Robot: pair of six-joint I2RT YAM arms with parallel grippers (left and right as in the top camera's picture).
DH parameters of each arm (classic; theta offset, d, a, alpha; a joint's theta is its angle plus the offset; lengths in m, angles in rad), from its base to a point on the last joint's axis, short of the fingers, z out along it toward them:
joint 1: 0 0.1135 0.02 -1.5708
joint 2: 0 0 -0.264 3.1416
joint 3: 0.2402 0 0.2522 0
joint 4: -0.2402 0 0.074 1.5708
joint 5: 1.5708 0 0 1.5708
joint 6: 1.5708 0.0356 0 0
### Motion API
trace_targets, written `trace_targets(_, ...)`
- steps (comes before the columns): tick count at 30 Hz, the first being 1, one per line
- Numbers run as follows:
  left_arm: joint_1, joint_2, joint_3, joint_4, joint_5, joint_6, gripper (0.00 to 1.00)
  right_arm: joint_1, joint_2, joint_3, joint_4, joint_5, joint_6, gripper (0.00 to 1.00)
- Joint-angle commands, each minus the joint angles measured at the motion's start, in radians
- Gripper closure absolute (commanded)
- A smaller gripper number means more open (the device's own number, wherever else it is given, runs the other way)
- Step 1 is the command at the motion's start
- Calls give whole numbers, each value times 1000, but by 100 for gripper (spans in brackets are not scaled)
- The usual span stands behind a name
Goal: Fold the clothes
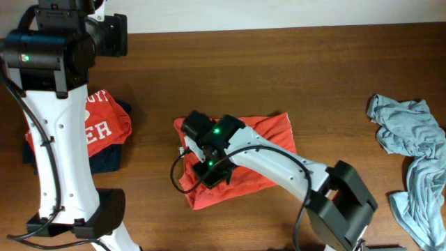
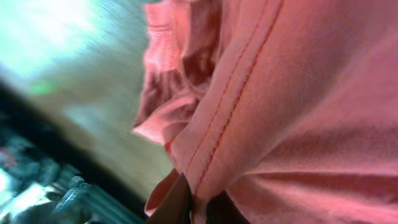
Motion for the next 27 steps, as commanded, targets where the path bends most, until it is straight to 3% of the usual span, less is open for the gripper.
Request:
trace_targets(1, 3, -27, 17, 3, -8, 13, 24, -1, -26, 18, -1, -75, -15, 84)
trace_targets(4, 3, -27, 17, 3, -8, 13, 24, 0, -25, 18, -1, -121, -80, 76)
trace_targets(6, 3, -27, 17, 3, -8, 13, 24, 0, -25, 18, -4, -144, -127, 63)
trace_targets(10, 3, -27, 17, 3, -8, 13, 24, -4, -26, 19, -24, -150, -223, 58)
trace_targets(17, 3, -27, 17, 3, -8, 13, 24, -69, -22, 18, 114, 41, -76, 38)
trace_targets(27, 3, -27, 17, 3, -7, 12, 24, -79, 126, 18, 282, 132, 6, 39)
